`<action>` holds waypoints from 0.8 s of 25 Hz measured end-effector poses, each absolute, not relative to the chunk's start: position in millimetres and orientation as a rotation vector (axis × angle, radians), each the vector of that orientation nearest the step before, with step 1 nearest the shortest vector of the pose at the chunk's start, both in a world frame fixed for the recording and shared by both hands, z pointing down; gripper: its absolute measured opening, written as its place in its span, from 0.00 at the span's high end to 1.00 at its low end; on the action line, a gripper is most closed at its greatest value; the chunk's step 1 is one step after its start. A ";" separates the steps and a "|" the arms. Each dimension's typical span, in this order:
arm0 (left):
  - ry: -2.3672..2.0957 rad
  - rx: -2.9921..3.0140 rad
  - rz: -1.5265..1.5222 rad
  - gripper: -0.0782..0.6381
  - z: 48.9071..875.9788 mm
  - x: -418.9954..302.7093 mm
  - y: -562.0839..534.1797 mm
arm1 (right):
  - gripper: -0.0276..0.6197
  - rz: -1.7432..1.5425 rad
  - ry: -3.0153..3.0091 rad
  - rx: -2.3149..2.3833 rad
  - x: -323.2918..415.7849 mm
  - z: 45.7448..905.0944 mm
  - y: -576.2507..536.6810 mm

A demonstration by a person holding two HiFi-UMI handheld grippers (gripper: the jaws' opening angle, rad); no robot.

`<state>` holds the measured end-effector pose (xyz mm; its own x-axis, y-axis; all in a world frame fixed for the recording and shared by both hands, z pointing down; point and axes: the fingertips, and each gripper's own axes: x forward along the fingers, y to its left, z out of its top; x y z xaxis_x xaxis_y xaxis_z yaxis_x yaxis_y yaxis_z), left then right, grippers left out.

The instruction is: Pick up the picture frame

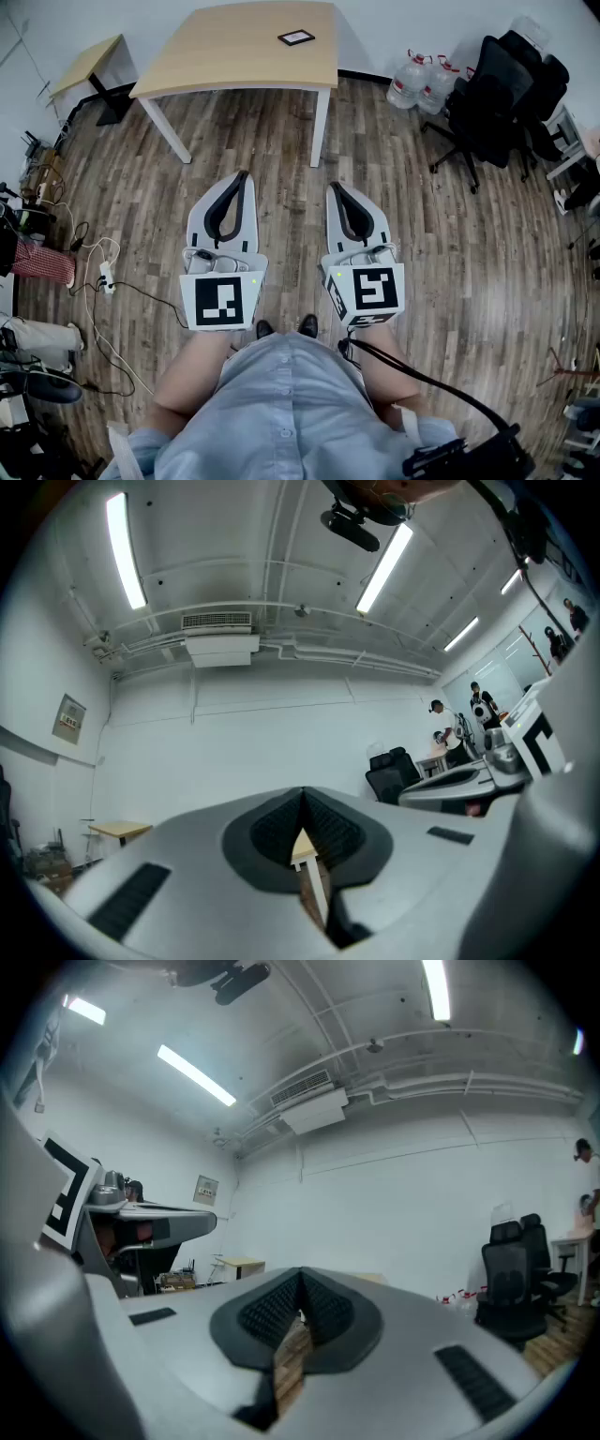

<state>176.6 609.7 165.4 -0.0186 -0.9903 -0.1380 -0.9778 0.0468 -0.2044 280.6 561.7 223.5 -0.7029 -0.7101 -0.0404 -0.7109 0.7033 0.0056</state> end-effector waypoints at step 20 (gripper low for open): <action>2.182 -2.001 -0.093 0.89 195.4 162.0 542.8 | 0.96 -0.058 2.929 -1.137 280.3 253.0 492.9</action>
